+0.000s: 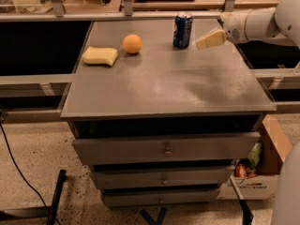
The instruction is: Knock pepsi can over
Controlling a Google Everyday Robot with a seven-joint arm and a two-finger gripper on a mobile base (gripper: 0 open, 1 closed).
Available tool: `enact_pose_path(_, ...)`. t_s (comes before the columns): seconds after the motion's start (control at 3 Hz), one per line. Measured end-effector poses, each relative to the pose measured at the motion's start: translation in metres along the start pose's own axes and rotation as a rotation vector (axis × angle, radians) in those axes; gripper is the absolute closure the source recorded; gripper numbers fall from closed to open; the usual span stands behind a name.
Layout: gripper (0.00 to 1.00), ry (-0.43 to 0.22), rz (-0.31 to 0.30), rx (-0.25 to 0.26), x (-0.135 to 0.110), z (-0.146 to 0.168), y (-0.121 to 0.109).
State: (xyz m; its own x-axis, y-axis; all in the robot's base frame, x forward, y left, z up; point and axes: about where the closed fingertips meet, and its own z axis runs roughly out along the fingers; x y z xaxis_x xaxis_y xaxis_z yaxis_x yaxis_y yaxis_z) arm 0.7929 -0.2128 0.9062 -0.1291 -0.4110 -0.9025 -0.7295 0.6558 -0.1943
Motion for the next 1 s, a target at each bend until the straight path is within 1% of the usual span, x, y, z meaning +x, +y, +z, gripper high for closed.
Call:
enact_pose_path(0.33, 0.00, -0.021, -0.017, 0.017, 0.003, 0.017, -0.003)
enact_pose_path(0.67, 0.00, -0.041, -0.021, 0.019, 0.002, 0.033, -0.003)
enact_pose_path(1.0, 0.00, -0.071, -0.003, 0.015, 0.001, 0.045, -0.003)
